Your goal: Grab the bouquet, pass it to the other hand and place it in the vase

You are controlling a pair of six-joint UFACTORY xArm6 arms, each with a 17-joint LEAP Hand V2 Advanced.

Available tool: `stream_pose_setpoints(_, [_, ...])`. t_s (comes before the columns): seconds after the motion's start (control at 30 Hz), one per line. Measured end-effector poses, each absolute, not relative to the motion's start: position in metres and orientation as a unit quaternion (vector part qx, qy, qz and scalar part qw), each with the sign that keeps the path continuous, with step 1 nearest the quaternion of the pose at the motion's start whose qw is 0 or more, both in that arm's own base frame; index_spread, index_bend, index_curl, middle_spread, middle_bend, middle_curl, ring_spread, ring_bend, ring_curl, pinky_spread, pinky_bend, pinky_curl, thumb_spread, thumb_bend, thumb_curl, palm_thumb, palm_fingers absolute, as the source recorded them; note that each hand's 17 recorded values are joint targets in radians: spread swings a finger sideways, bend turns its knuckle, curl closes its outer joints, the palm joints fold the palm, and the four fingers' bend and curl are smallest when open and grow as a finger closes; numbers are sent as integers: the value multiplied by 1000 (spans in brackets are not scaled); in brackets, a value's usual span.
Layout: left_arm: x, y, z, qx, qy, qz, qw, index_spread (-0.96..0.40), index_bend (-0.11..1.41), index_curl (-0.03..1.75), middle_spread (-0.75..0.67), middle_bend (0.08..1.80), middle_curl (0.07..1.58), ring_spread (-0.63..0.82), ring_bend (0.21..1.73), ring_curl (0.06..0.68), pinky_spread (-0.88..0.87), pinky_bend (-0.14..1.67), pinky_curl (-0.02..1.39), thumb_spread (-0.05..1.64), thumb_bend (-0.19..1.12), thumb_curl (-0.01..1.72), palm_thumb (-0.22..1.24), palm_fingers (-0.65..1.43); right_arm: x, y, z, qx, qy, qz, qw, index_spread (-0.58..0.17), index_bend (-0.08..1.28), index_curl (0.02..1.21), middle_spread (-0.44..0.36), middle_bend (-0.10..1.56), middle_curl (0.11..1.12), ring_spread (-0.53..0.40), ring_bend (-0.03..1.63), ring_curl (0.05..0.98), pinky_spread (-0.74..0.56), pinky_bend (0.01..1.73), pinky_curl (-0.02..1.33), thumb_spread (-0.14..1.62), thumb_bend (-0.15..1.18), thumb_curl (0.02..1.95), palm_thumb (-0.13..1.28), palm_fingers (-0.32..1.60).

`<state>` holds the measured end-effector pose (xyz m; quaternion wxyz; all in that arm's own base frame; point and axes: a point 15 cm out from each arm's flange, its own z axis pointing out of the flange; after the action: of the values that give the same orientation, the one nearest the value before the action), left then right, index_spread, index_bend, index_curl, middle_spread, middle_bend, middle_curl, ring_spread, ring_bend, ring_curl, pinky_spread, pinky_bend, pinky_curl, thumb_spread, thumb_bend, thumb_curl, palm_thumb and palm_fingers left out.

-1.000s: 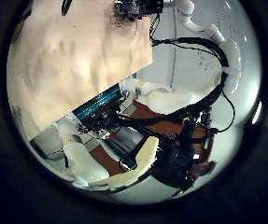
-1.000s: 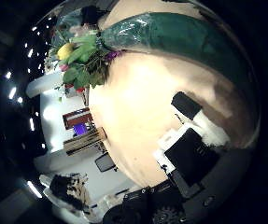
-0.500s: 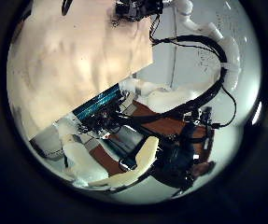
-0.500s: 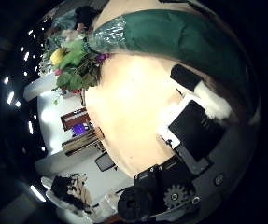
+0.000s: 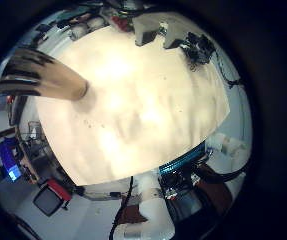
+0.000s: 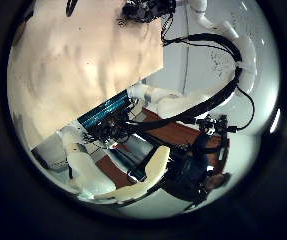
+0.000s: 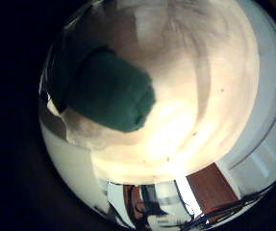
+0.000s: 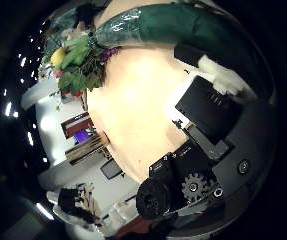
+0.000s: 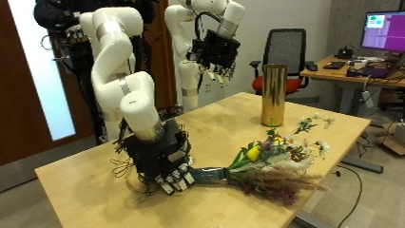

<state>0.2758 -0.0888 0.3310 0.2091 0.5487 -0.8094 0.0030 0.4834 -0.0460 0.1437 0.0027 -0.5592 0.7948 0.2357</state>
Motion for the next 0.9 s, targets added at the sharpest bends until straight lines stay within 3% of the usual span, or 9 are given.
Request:
stream_pose_setpoints(0.2, [276, -89, 333, 549, -809, 4, 208, 164, 156, 272, 493, 190, 292, 620, 451, 214, 603, 257, 321, 814, -35, 316, 205, -14, 492, -48, 161, -565, 788, 246, -4, -322, 906, 768, -186, 1155, 695, -231, 1274, 534, -395, 1193, 527, 802, -7, 582, 991, 1271])
stream_pose_setpoints(0.33, [276, -88, 334, 550, -809, 6, 207, 164, 156, 274, 493, 193, 294, 620, 451, 215, 599, 254, 319, 814, -35, 316, 205, -15, 497, -48, 183, -568, 790, 231, 14, -306, 994, 829, -175, 1228, 731, -226, 1335, 582, -322, 1325, 602, 816, -2, 609, 1068, 1179])
stream_pose_setpoints(0.57, [280, -86, 336, 557, -805, 15, 206, 164, 161, 279, 488, 196, 298, 620, 444, 214, 598, 249, 316, 823, -34, 316, 209, -8, 497, -68, 229, -569, 796, 191, 75, -277, 1057, 899, -149, 1295, 766, -199, 1418, 635, -224, 1384, 705, 767, 40, 720, 1231, 1112])
stream_pose_setpoints(0.9, [294, -75, 341, 583, -786, 39, 202, 176, 163, 290, 473, 202, 307, 617, 440, 214, 595, 241, 314, 841, -33, 311, 204, 15, 481, -61, 314, -574, 757, 234, 209, -260, 1064, 936, -123, 1324, 776, -189, 1435, 653, -193, 1320, 787, 576, 9, 846, 1232, 1103])
